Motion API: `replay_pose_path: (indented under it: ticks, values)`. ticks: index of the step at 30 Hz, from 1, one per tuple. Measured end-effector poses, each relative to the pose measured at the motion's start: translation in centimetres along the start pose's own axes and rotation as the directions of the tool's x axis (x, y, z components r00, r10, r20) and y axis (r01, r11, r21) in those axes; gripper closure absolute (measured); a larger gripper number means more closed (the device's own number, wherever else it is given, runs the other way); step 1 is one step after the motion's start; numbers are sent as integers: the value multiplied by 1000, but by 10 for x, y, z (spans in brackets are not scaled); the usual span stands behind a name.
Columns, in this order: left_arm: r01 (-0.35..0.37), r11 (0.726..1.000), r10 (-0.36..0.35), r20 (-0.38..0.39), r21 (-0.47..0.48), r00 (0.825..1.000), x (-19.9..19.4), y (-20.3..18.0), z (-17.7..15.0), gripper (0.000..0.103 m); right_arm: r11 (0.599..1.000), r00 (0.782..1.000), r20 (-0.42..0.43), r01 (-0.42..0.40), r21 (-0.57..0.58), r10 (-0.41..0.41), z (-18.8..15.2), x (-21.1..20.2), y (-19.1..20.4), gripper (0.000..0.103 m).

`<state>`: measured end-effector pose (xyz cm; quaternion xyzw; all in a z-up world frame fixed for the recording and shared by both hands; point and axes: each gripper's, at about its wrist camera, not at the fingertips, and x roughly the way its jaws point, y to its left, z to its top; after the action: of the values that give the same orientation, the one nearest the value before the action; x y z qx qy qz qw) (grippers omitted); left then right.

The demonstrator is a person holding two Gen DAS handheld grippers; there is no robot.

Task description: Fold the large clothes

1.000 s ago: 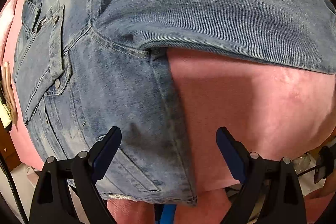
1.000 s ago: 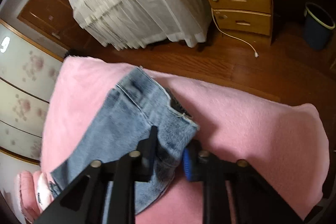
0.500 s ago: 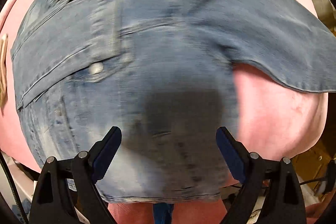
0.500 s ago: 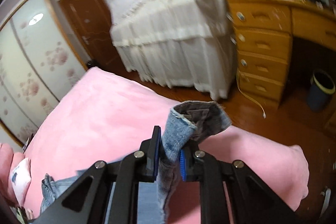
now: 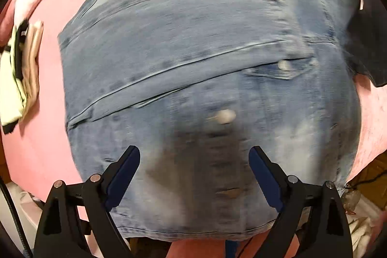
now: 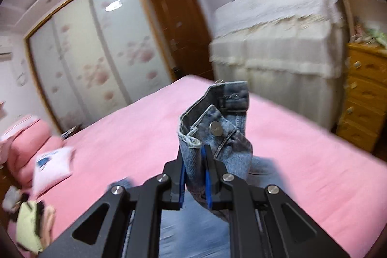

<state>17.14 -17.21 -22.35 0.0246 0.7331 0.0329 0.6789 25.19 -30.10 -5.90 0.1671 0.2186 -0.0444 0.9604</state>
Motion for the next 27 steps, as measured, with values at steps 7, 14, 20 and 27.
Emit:
replay_pose_path:
  ticks: [7, 14, 20, 27]
  values:
    - [-51, 997, 50, -13, -55, 999, 36, 81, -11, 13, 975, 960, -263, -145, -167, 97, -131, 70, 105, 91]
    - [-23, 990, 16, -50, -136, 999, 54, 124, -15, 13, 951, 887, -460, -176, -253, 42, -208, 101, 134, 87]
    - [14, 989, -18, -24, -144, 1000, 57, 143, -7, 13, 949, 821, -554, -270, -164, 138, -200, 110, 124, 43]
    - [220, 970, -212, 86, -102, 973, 43, 130, 25, 13, 940, 829, -545, -276, -200, 128, -178, 82, 101, 27]
